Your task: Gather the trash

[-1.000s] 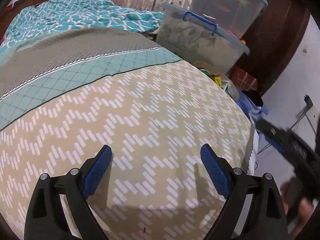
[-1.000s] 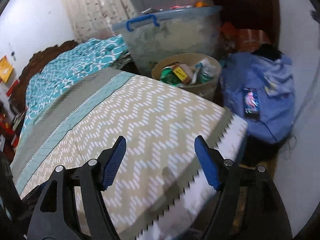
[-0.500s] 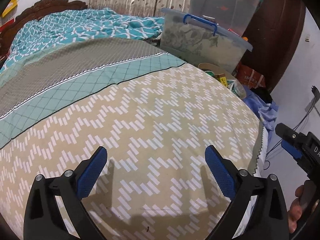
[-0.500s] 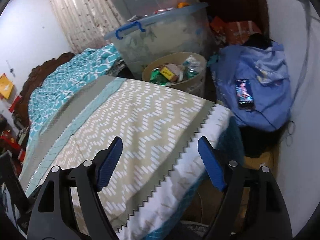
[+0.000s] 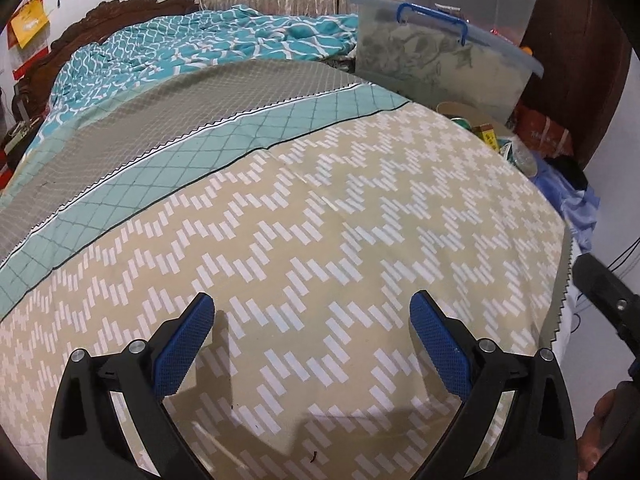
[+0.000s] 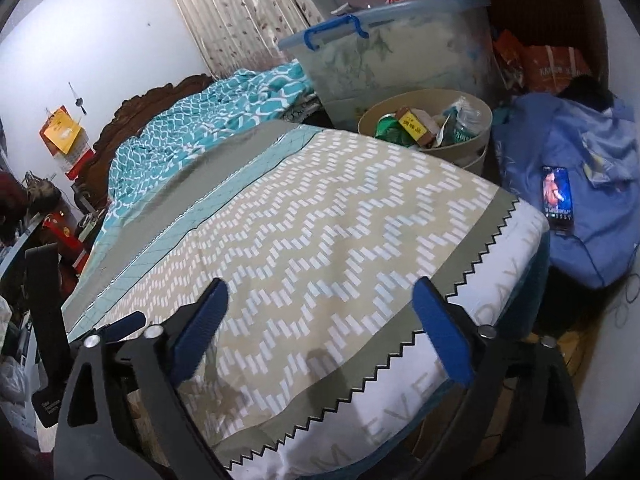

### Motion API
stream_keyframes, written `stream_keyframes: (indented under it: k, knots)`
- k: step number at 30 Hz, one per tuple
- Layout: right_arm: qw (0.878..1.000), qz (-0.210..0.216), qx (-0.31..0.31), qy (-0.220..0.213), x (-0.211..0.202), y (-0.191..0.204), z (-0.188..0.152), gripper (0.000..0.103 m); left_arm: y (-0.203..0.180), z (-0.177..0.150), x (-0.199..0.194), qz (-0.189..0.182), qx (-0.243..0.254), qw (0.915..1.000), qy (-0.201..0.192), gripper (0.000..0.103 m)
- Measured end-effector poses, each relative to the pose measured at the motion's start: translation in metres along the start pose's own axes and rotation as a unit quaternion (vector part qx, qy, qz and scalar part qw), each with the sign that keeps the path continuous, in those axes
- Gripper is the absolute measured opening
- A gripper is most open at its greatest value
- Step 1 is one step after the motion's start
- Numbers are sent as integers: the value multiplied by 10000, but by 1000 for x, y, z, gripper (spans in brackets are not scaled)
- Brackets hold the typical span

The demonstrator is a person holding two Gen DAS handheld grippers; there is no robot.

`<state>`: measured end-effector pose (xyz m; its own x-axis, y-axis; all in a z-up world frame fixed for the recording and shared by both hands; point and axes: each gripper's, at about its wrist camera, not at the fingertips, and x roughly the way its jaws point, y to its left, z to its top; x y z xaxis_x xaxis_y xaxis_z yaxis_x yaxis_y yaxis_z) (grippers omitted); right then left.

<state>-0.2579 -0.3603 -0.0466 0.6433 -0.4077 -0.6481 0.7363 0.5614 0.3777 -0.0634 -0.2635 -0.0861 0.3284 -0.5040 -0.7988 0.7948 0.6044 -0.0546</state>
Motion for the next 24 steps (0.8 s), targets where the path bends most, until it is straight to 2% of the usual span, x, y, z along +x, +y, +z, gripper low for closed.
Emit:
stream_keyframes:
  k: [6,17,22,24]
  knots:
    - [9995,241,96,183,8,-3,-2,97,8,1,5,0,-179,9997,138,94]
    - [9976,380,95,567,27,4,-14,97,6,0,6,63,-108,9998,175,94]
    - [9979,349,24,539,29,8,-17,100,-6,2,12,344,189,9987,336,95]
    - [9980,367,64,506,28,8,-17,100,-4,2,12,300,161,9988,338,95]
